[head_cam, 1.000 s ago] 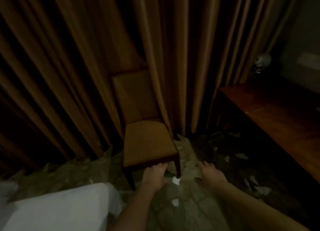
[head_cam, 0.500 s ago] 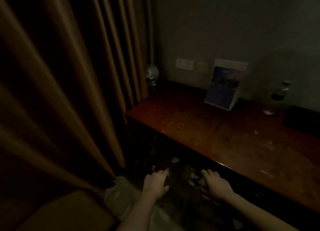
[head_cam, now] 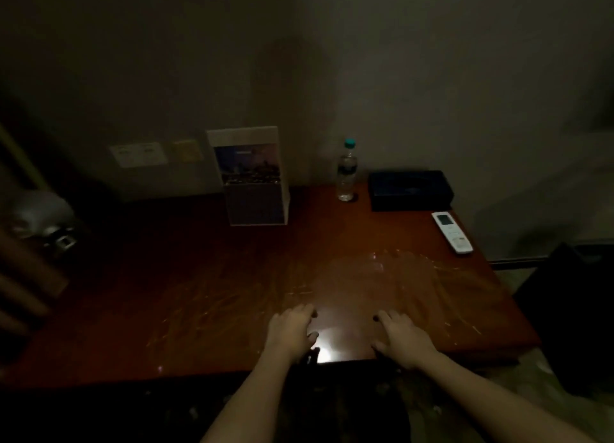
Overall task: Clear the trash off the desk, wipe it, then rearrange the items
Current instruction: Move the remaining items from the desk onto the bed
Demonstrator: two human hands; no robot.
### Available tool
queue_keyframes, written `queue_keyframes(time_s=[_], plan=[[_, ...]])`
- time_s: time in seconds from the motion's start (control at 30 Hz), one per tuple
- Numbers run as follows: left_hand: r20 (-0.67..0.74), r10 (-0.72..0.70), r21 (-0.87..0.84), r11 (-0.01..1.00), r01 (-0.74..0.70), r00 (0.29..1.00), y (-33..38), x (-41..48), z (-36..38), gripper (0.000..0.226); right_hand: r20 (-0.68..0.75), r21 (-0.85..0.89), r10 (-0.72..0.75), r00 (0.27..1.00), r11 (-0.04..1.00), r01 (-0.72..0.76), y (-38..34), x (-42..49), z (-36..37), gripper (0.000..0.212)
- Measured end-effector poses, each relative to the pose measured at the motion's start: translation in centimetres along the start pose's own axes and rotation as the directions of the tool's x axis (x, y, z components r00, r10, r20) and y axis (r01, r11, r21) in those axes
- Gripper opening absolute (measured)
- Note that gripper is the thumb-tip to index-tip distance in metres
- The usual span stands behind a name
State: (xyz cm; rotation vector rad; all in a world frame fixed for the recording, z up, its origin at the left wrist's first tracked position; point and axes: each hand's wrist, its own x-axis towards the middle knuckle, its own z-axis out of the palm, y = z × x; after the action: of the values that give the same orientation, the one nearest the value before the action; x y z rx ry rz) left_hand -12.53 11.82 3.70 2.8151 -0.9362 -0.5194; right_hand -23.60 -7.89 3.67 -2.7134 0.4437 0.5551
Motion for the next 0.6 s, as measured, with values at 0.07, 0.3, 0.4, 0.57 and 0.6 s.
queue_keyframes(time_s=[0.07, 0.3, 0.4, 0.57, 0.6], plan=[[0.008, 0.017, 0.003, 1.000, -0.017, 1.000, 1.8, 4.0, -0.4, 0.037, -0.008, 0.003, 0.011, 1.000, 1.000, -0.011, 2.4, 2.4, -0.9, 0.053], [0.051, 0.028, -0.041, 0.999, -0.026, 0.998, 9.6, 16.6, -1.4, 0.039, -0.032, 0.093, 0.079, 0.996, 0.993, -0.076, 11.3, 11.1, -6.5, 0.051], [0.068, 0.021, -0.063, 0.998, -0.016, 0.997, 11.4, 20.6, -2.0, 0.035, -0.020, 0.103, 0.103, 0.995, 0.990, -0.100, 14.2, 14.5, -8.4, 0.053], [0.091, 0.008, -0.048, 0.999, -0.004, 0.996, 12.0, 25.6, -2.9, 0.033, -0.016, 0.148, 0.115, 0.993, 0.983, -0.112, 17.1, 18.4, -9.7, 0.052], [0.101, 0.012, -0.047, 0.999, -0.007, 0.995, 12.2, 26.5, -3.0, 0.033, -0.022, 0.151, 0.119, 0.993, 0.982, -0.114, 17.5, 19.1, -9.8, 0.052]])
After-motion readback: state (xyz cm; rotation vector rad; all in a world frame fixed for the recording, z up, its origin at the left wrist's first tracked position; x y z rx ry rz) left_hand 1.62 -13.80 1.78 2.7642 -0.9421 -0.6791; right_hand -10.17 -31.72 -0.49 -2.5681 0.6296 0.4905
